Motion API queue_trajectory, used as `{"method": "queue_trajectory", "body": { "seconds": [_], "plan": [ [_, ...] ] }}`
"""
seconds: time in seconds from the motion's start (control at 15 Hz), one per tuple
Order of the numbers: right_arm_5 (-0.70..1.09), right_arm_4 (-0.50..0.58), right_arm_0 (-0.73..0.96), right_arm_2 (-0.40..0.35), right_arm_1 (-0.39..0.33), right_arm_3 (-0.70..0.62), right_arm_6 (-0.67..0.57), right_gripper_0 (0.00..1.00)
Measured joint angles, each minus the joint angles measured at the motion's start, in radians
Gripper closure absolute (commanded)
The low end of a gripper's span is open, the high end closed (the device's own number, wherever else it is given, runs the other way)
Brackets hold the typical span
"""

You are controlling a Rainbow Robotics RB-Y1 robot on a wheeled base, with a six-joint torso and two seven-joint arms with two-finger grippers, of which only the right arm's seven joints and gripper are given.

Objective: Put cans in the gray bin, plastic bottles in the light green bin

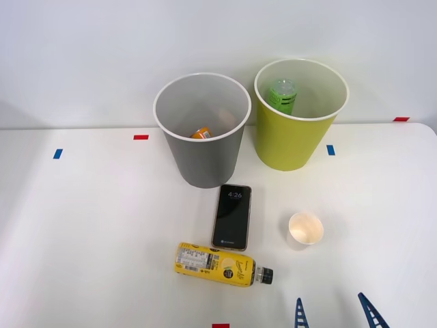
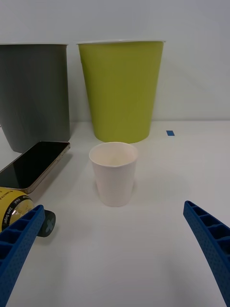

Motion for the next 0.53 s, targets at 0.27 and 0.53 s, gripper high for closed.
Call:
{"method": "queue_trajectory", "body": {
  "seconds": [0.27,0.53],
  "plan": [
    [0.0,0.0,0.0,0.0,0.0,0.0,0.0,0.0],
    [0.0,0.0,0.0,0.0,0.0,0.0,0.0,0.0]
  ]
}}
